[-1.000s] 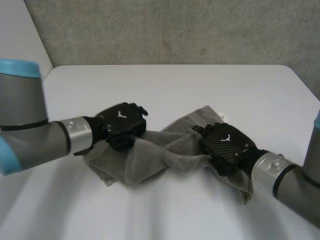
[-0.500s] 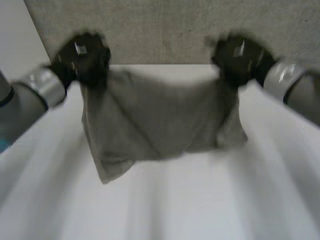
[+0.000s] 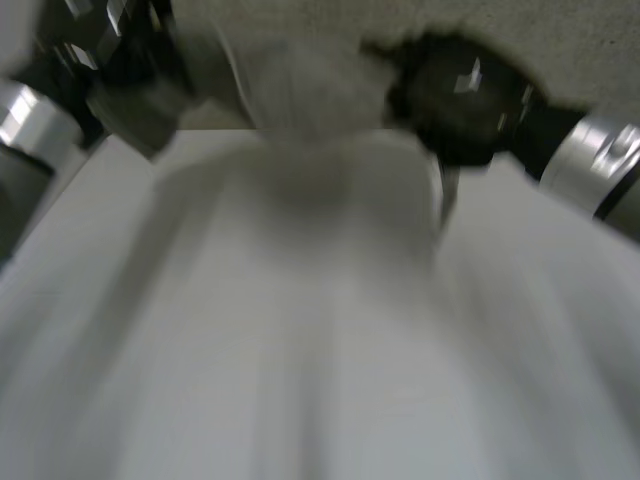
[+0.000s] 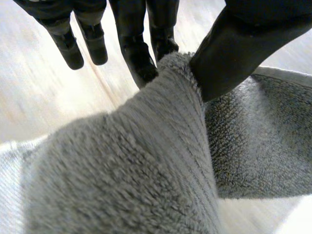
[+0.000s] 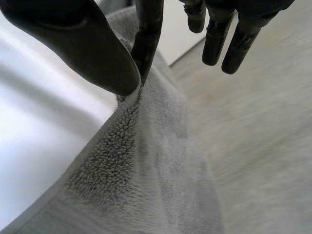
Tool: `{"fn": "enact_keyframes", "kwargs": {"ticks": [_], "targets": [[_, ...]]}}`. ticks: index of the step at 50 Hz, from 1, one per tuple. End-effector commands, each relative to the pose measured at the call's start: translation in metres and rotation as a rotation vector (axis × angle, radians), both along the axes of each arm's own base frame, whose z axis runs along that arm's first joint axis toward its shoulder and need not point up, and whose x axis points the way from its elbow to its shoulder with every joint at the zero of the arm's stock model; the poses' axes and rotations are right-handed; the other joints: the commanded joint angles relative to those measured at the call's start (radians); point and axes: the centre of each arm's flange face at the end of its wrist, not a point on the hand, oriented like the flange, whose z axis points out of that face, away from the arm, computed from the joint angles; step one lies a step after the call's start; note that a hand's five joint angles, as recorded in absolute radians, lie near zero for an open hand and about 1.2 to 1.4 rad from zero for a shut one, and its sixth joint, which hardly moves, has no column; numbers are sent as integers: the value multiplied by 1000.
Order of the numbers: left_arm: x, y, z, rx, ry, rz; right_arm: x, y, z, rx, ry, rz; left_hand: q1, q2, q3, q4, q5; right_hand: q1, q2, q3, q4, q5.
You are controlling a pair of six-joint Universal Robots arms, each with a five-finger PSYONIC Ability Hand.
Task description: Fold the towel.
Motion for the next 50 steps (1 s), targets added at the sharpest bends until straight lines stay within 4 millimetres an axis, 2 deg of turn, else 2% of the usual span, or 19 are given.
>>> {"fn": "enact_keyframes", "kwargs": {"ticks": [1,2,3,4,6,14,16,17,19,23,35,36,37,38,39,40,41,50], "targets": [[2,18,-129,283,-216,15,-6,23,-95,119,246,41,86,55,-49,-56,66,127,1282,-41,-67,42],[2,18,-129,284,-217,16,-9,28,-112,141,299,43,86,55,-49,-56,66,127,1282,-41,-67,42],[2,24,-144,296,-277,25,-15,28,-124,156,345,31,86,55,-49,-56,66,127,1282,-41,-67,42],[3,31,-155,301,-334,33,-15,28,-124,156,346,31,86,55,-49,-56,66,127,1282,-41,-67,42],[2,37,-163,306,-375,36,-26,25,-137,200,402,-26,86,55,-49,-56,66,127,1282,-41,-67,42],[4,52,-178,379,-444,29,-35,12,-135,226,417,-130,86,55,-49,-56,66,127,1282,-41,-67,42],[3,56,-181,401,-449,19,-35,10,-132,246,393,-143,-255,-287,-49,-56,-275,127,1282,-41,-67,42],[3,56,-181,401,-449,19,-35,10,-132,246,393,-143,-257,-289,-49,-56,-277,127,1282,-41,-67,42],[-1,61,-187,418,-457,2,-36,4,-127,319,321,-172,-442,-473,-49,-56,-461,127,1282,-41,-67,42],[-2,63,-193,431,-462,-7,-39,1,-128,403,258,-195,-451,-482,-49,-56,-470,127,1282,-41,-67,42],[-1,65,-191,433,-462,-6,-41,10,-139,466,260,-189,-659,-691,-49,-56,-679,127,1282,-41,-67,42],[-1,67,-190,431,-462,-8,-41,10,-139,471,258,-196,-686,-717,-49,-56,-705,9,1164,-41,-67,-76],[-2,69,-188,426,-463,-12,-41,10,-139,471,258,-196,-689,-720,-49,-56,-708,8,1163,-41,-67,-77],[-2,69,-188,426,-463,-12,-41,10,-139,479,250,-203,-689,-720,-49,-56,-708,-582,573,-41,-67,-667],[-2,71,-187,424,-463,-15,-42,9,-138,493,238,-216,-689,-720,-49,-56,-708,-1036,120,-41,-67,-1121],[-3,72,-186,419,-464,-19,-42,9,-138,493,238,-216,-689,-720,-49,-56,-708,-1040,115,-41,-67,-1125],[-3,72,-186,419,-464,-19,-43,8,-137,515,220,-236,-689,-720,-49,-56,-708,-1145,10,-41,-67,-1180],[-5,74,-187,410,-477,-22,-46,6,-131,599,130,-334,-686,-717,-49,-56,-705,-1164,-8,-41,-67,-1180]]}}
